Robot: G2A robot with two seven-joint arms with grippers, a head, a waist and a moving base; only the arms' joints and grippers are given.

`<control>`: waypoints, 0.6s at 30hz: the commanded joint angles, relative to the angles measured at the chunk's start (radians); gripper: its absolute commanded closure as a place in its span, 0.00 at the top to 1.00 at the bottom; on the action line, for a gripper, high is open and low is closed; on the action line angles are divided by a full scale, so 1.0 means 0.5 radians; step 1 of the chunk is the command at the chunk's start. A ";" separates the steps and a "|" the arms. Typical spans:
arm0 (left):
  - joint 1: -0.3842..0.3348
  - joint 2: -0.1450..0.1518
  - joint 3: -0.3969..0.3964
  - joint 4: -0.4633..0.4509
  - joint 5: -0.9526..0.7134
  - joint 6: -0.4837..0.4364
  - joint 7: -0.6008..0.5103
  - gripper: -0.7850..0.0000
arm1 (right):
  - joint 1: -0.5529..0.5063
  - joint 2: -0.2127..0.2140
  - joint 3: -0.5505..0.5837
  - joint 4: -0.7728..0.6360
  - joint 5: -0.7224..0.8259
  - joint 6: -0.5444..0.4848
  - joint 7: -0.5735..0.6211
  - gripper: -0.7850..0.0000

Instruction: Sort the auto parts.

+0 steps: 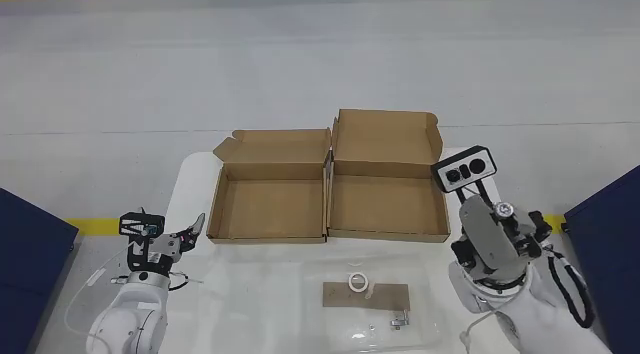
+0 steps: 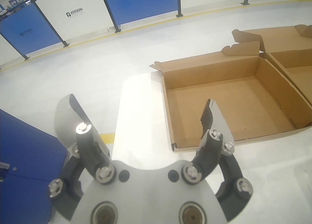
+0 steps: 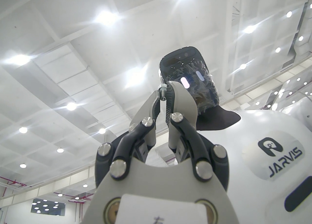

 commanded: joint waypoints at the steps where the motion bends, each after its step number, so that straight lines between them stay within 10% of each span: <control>1: 0.000 0.000 0.000 0.000 0.000 0.000 0.000 1.00 | -0.008 -0.008 0.017 0.001 -0.059 0.026 -0.012 0.00; 18: 0.000 0.000 0.000 0.000 0.000 0.000 0.000 1.00 | -0.111 -0.101 0.091 -0.029 0.041 0.063 -0.007 0.00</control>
